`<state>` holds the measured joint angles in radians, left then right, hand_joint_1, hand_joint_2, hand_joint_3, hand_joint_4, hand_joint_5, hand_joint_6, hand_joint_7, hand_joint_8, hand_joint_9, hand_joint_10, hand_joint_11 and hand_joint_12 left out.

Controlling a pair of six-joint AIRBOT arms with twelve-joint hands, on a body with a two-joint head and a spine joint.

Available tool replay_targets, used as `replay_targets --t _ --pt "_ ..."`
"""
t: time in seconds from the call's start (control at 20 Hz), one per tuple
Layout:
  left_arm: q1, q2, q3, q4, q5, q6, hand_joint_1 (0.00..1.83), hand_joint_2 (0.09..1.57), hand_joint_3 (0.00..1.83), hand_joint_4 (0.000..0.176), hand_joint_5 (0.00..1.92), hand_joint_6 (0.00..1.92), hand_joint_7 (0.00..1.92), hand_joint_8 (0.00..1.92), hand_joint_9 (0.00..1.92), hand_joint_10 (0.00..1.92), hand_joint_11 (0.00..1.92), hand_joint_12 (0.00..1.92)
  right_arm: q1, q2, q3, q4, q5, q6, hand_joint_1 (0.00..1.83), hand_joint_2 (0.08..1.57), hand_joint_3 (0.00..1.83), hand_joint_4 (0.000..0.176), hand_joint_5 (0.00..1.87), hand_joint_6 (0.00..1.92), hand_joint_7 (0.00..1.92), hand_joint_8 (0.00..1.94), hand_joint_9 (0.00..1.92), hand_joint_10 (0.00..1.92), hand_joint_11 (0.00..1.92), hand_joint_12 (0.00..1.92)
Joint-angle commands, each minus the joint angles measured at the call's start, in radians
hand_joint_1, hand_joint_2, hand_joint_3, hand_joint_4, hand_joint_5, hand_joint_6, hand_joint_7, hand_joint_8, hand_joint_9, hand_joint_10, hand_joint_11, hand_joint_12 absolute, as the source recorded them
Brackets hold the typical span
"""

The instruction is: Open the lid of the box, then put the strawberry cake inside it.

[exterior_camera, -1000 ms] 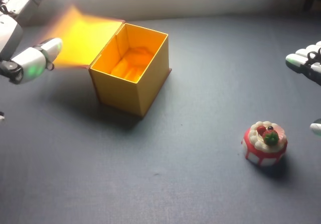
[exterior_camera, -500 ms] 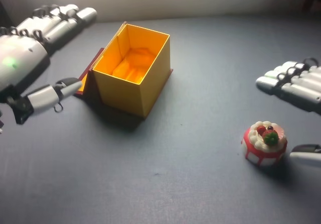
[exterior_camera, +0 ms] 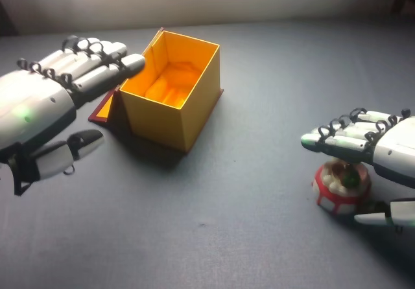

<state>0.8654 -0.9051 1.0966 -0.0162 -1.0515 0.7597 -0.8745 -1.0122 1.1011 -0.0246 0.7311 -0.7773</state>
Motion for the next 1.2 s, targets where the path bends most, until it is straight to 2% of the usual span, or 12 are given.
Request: replay_targets --t 0.0,0.05,0.15,0.2,0.25,0.45,0.65,0.7,0.9,0.95,1.1,1.15 --pt "-0.005 0.012 0.000 -0.014 -0.128 -0.001 0.97 1.38 0.01 0.023 0.07 0.01 0.00 0.00 0.00 0.00 0.00 0.00 0.020 -0.002 0.005 0.004 0.088 0.007 1.09 1.16 0.02 0.000 0.33 0.09 0.50 0.13 0.44 0.32 0.00 1.54" --pt "-0.004 0.013 -0.002 -0.012 -0.132 -0.002 0.92 1.39 0.01 0.030 0.07 0.00 0.00 0.00 0.00 0.00 0.00 0.00 0.032 -0.005 0.012 0.004 0.079 0.009 1.21 1.19 0.02 0.000 0.64 0.96 0.84 1.08 0.85 1.09 0.62 1.76" --pt "0.001 0.016 -0.004 -0.011 -0.140 -0.002 0.90 1.41 0.02 0.030 0.07 0.00 0.00 0.00 0.00 0.00 0.00 0.00 0.051 -0.005 0.018 -0.001 0.079 0.009 1.20 1.26 0.01 0.000 0.71 1.12 0.73 1.69 1.08 1.84 1.11 1.91" --pt "0.015 0.020 -0.008 -0.012 -0.148 -0.002 0.92 1.42 0.02 0.018 0.07 0.00 0.00 0.00 0.00 0.00 0.00 0.00 0.066 -0.003 0.021 -0.009 0.079 0.009 1.14 1.24 0.00 0.000 0.75 1.29 1.00 1.89 1.25 1.90 1.31 1.92" --pt "0.022 0.024 -0.011 -0.013 -0.151 -0.002 0.92 1.43 0.02 0.013 0.06 0.00 0.00 0.00 0.00 0.00 0.00 0.00 0.078 0.001 0.022 -0.015 0.079 0.009 1.18 1.28 0.00 0.000 0.67 1.22 0.77 1.78 1.09 1.92 1.15 1.92" --pt "0.055 0.045 -0.036 -0.009 -0.167 -0.002 0.94 1.40 0.00 0.027 0.06 0.00 0.00 0.00 0.00 0.00 0.01 0.01 0.145 0.016 0.027 -0.050 0.092 0.020 1.32 1.25 0.00 0.000 0.67 1.15 0.76 1.49 0.78 1.69 0.73 1.90" --pt "0.097 0.056 -0.056 -0.009 -0.175 -0.002 0.92 1.40 0.00 0.014 0.05 0.00 0.00 0.00 0.00 0.00 0.01 0.00 0.243 0.012 0.049 -0.090 0.095 0.022 1.18 1.31 0.00 0.000 0.61 1.25 0.68 1.79 1.00 1.92 1.09 1.92" --pt "0.102 0.055 -0.057 -0.009 -0.167 -0.003 1.12 1.34 0.00 0.000 0.07 0.01 0.00 0.00 0.00 0.00 0.00 0.00 0.275 0.002 0.061 -0.097 0.093 0.022 1.20 1.27 0.00 0.000 0.66 1.22 0.79 1.60 0.84 1.69 0.79 1.90" --pt "0.112 0.038 -0.049 -0.004 -0.141 -0.022 1.05 1.36 0.00 0.000 0.07 0.01 0.00 0.00 0.00 0.00 0.06 0.03 0.373 -0.076 0.132 -0.102 0.079 0.022 1.18 1.30 0.00 0.000 0.64 1.25 0.70 1.73 0.75 1.88 0.84 1.92" --pt "0.112 0.033 -0.046 0.000 -0.134 -0.027 1.02 1.36 0.00 0.026 0.09 0.01 0.00 0.00 0.00 0.00 0.02 0.02 0.398 -0.098 0.153 -0.102 0.070 0.022 1.15 1.28 0.00 0.000 0.66 1.33 0.73 1.55 0.65 1.56 0.62 1.88" --pt "0.112 0.019 -0.036 0.018 -0.112 -0.045 0.96 1.38 0.01 0.081 0.07 0.00 0.00 0.00 0.00 0.00 0.00 0.00 0.474 -0.169 0.211 -0.114 0.038 0.023 1.18 1.27 0.00 0.000 0.73 1.33 0.65 1.52 0.54 1.45 0.44 1.85" --pt "0.112 0.014 -0.032 0.022 -0.107 -0.052 0.94 1.38 0.01 0.078 0.07 0.00 0.00 0.00 0.00 0.00 0.00 0.00 0.494 -0.190 0.230 -0.123 0.022 0.023 1.19 1.27 0.00 0.000 0.69 1.39 0.70 1.50 0.78 1.82 0.85 1.91"
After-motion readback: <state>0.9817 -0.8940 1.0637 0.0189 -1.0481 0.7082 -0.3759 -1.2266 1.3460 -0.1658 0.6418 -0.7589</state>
